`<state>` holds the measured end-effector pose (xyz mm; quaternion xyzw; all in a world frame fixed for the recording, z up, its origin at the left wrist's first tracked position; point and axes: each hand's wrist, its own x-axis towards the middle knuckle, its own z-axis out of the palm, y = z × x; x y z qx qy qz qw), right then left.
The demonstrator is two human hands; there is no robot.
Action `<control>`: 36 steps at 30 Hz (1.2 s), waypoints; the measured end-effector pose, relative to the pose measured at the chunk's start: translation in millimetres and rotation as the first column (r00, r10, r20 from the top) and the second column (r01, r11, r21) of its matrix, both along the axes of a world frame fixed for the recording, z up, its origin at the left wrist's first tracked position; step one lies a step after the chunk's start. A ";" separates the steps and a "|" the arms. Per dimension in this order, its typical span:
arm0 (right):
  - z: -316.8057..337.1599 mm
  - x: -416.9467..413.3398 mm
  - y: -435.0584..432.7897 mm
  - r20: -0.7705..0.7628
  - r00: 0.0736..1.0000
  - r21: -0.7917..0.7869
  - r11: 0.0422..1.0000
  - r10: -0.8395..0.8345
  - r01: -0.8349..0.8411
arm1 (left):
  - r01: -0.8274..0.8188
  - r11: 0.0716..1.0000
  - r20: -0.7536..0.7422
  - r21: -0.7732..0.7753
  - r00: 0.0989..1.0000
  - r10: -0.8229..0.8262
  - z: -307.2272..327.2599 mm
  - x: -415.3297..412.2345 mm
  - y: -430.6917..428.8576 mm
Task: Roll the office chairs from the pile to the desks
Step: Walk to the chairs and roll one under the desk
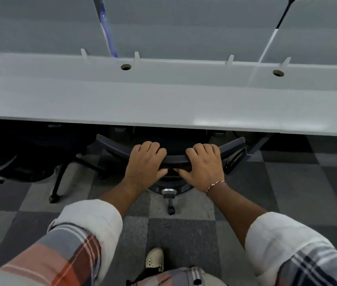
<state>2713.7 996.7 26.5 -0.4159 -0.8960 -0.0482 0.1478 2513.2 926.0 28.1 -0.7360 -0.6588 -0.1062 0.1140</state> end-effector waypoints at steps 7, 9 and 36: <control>-15.3 21.1 -44.1 -0.012 0.996 -0.108 0.991 -0.086 0.084 | 0.017 1.000 -0.059 -0.014 0.998 -0.018 -40.0 43.5 -49.0; -22.1 35.3 -58.2 0.012 0.995 -0.152 0.983 -0.102 0.103 | 0.090 0.993 -0.037 -0.074 0.995 -0.093 -51.5 60.6 -59.8; -59.7 410.2 -213.0 0.278 0.722 -0.293 0.659 -0.634 0.692 | 0.609 0.688 -0.057 -0.394 0.731 -0.679 -70.1 417.7 -80.6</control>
